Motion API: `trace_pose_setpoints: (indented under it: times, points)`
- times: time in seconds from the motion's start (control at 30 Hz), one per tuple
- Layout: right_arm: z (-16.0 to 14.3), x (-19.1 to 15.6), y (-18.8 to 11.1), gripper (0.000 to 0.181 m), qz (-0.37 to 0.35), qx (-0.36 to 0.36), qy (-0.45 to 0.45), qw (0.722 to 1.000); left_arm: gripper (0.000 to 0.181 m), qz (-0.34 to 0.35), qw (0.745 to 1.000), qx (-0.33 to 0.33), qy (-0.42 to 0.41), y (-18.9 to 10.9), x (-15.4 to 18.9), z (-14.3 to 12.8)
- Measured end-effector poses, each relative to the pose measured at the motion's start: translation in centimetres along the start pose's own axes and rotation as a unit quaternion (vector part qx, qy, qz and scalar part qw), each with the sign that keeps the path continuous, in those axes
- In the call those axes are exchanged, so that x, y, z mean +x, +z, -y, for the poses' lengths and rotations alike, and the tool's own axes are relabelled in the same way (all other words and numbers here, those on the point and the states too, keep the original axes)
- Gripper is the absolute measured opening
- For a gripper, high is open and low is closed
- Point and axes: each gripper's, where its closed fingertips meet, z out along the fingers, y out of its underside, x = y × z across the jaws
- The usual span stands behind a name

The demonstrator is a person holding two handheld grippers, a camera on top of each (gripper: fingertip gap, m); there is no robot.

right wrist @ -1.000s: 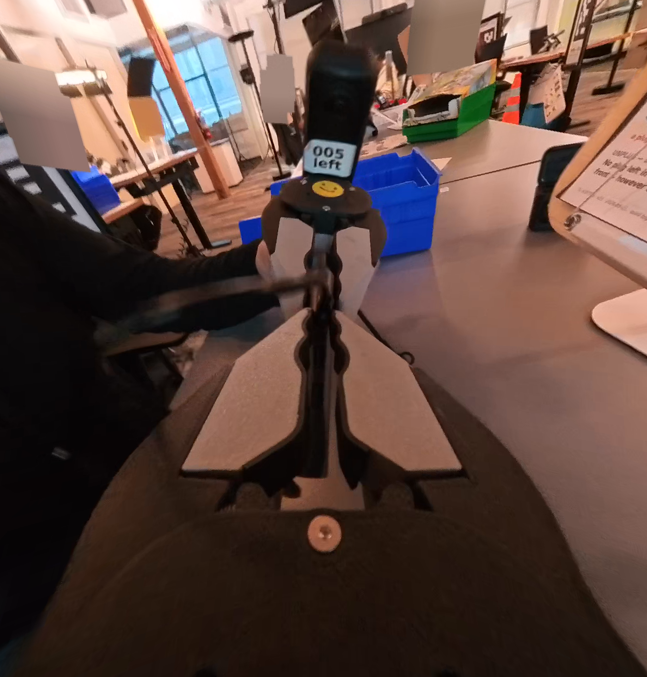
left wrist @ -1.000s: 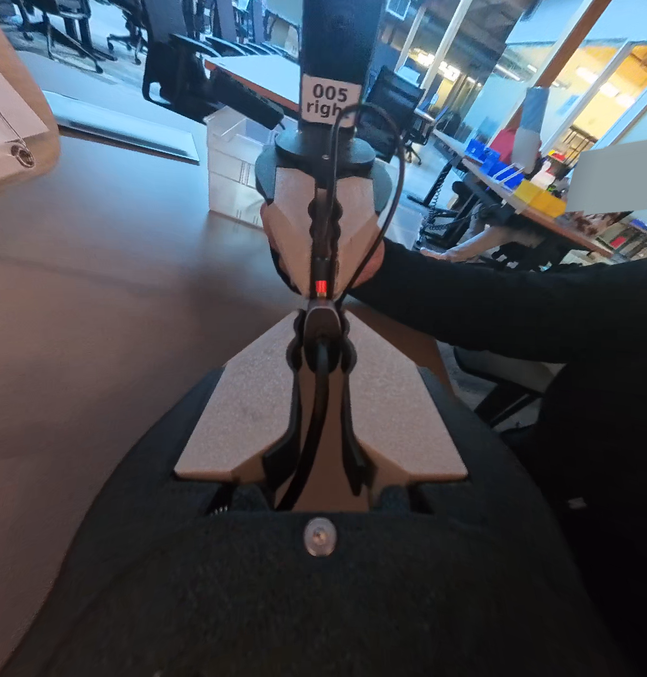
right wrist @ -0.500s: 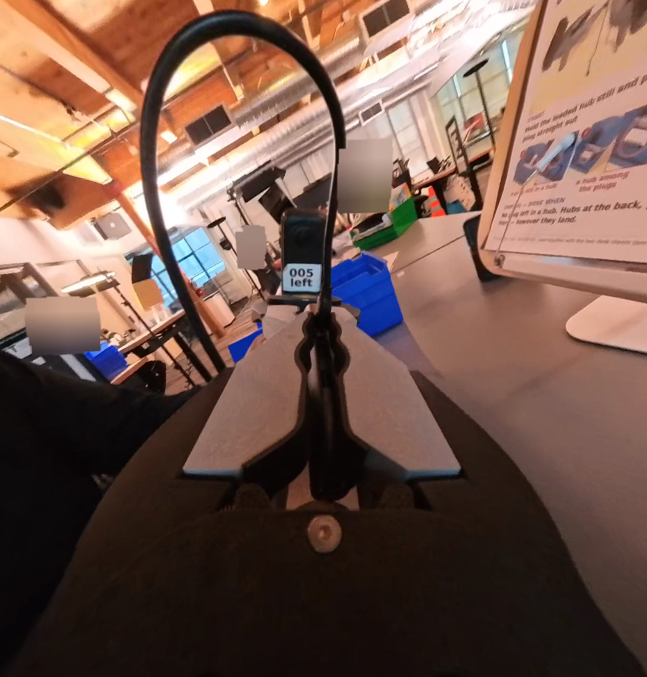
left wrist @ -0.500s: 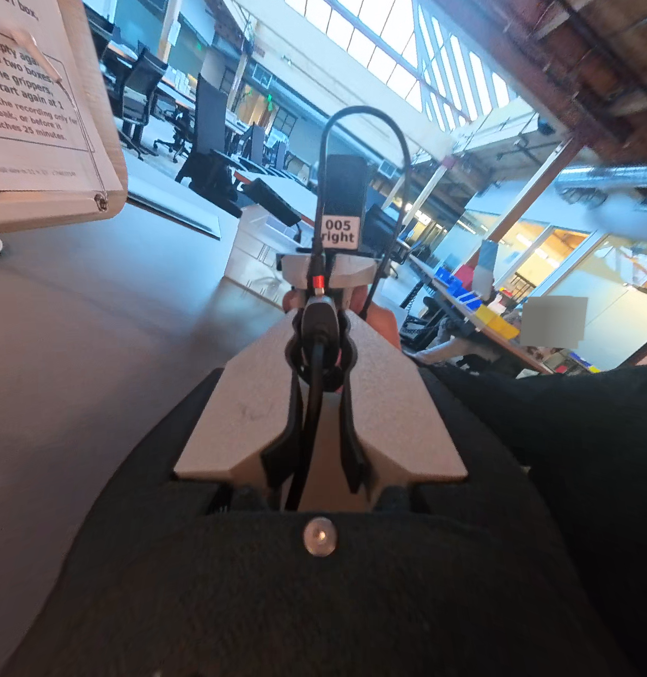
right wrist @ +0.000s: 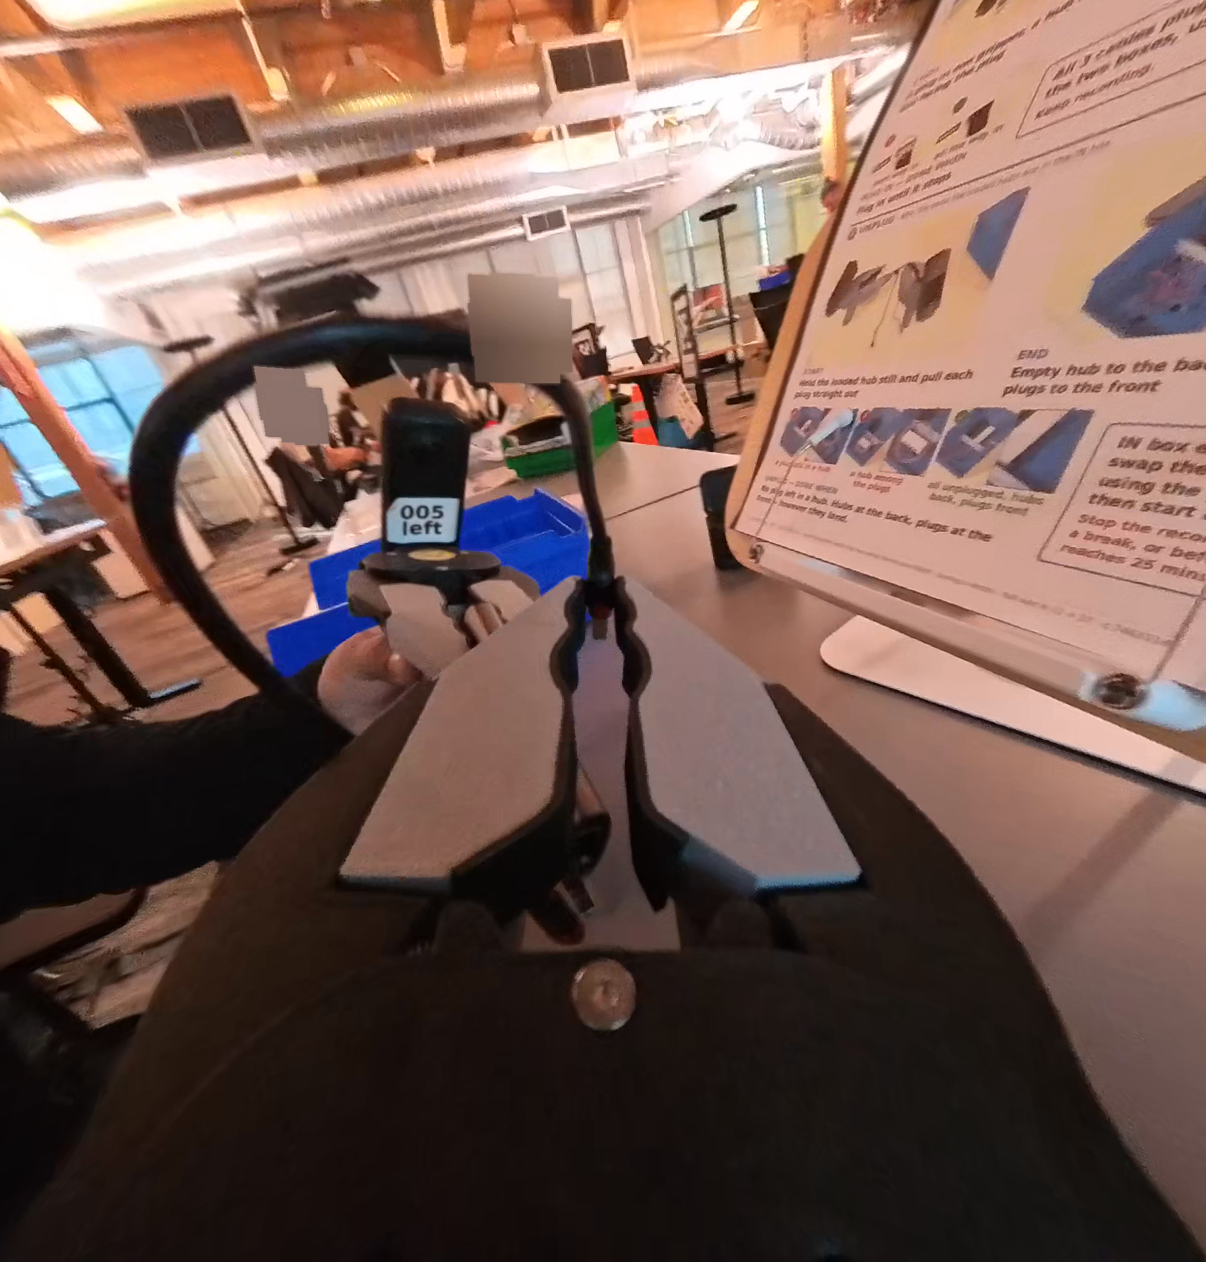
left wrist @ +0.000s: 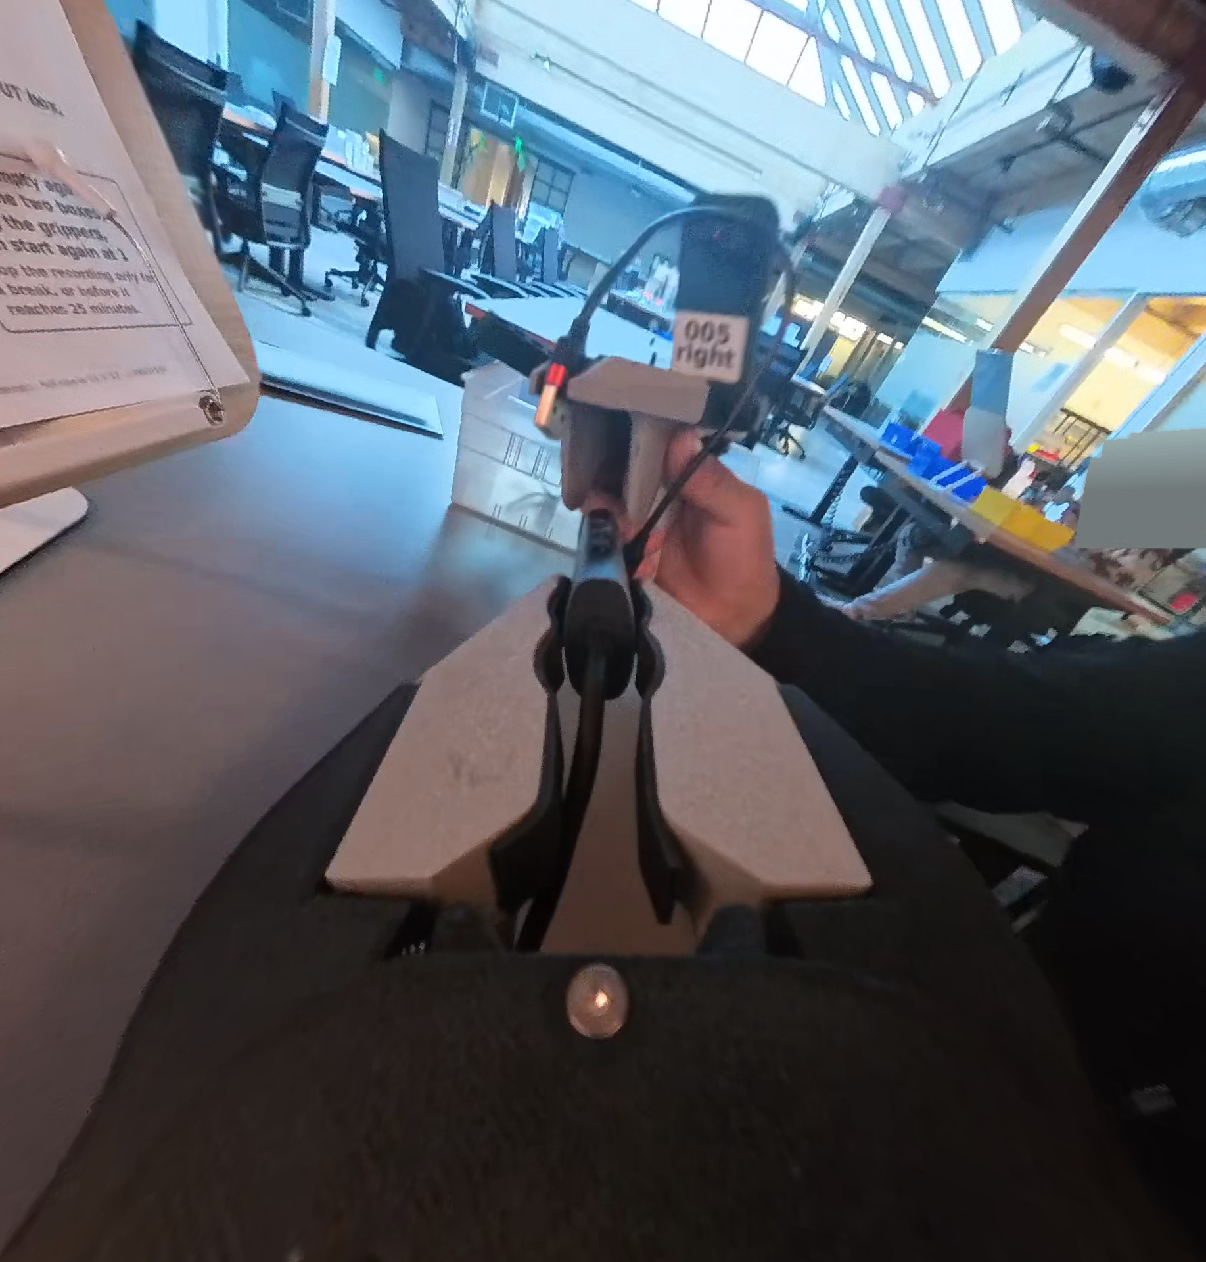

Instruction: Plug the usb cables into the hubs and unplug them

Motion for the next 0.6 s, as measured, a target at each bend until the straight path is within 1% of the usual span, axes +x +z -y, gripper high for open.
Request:
trace_pose_setpoints:
  times: [0.07, 0.1, 0.17, 0.23, 0.27, 0.33, 0.4, 0.43, 0.5, 0.6]
  points:
    - [0.9, -0.5, -1.0, 0.003, -0.024, -0.001, -0.017, 1.0, 0.015, 0.007, 1.0, -0.023, 0.016, 0.5, 0.0, -0.8]
    - [1.6, -0.9, -1.9, 0.004, -0.036, -0.004, -0.028, 0.999, 0.015, 0.011, 0.999, -0.031, 0.024, 0.6, 0.0, -1.1]
    - [3.6, -2.0, -4.9, 0.004, -0.069, -0.012, -0.066, 0.995, 0.015, 0.012, 0.999, -0.044, 0.03, 1.0, 0.1, -1.5]
    - [5.9, -2.3, -9.1, 0.004, -0.127, -0.038, -0.107, 0.985, 0.015, 0.004, 0.999, -0.045, 0.025, 1.2, 0.5, -1.6]
    - [7.1, -2.0, -11.6, 0.004, -0.168, -0.057, -0.129, 0.976, 0.014, -0.002, 0.999, -0.043, 0.023, 1.3, 0.8, -1.6]
    - [9.1, -1.1, -17.2, 0.004, -0.252, -0.104, -0.17, 0.947, 0.015, -0.01, 0.999, -0.048, 0.021, 1.4, 1.2, -1.7]
    - [10.0, 0.5, -22.8, 0.004, -0.334, -0.162, -0.196, 0.908, 0.015, -0.006, 0.998, -0.056, 0.022, 1.6, 1.2, -2.0]
    - [9.8, 1.3, -25.2, 0.004, -0.362, -0.195, -0.199, 0.89, 0.015, -0.007, 0.998, -0.06, 0.022, 1.7, 1.2, -2.1]
    - [7.8, 2.9, -29.3, 0.003, -0.396, -0.267, -0.189, 0.858, 0.015, -0.012, 0.998, -0.063, 0.024, 1.9, 1.5, -2.3]
    - [2.5, 5.5, -34.3, 0.004, -0.44, -0.373, -0.13, 0.806, 0.015, -0.013, 0.997, -0.068, 0.024, 2.2, 1.5, -2.6]
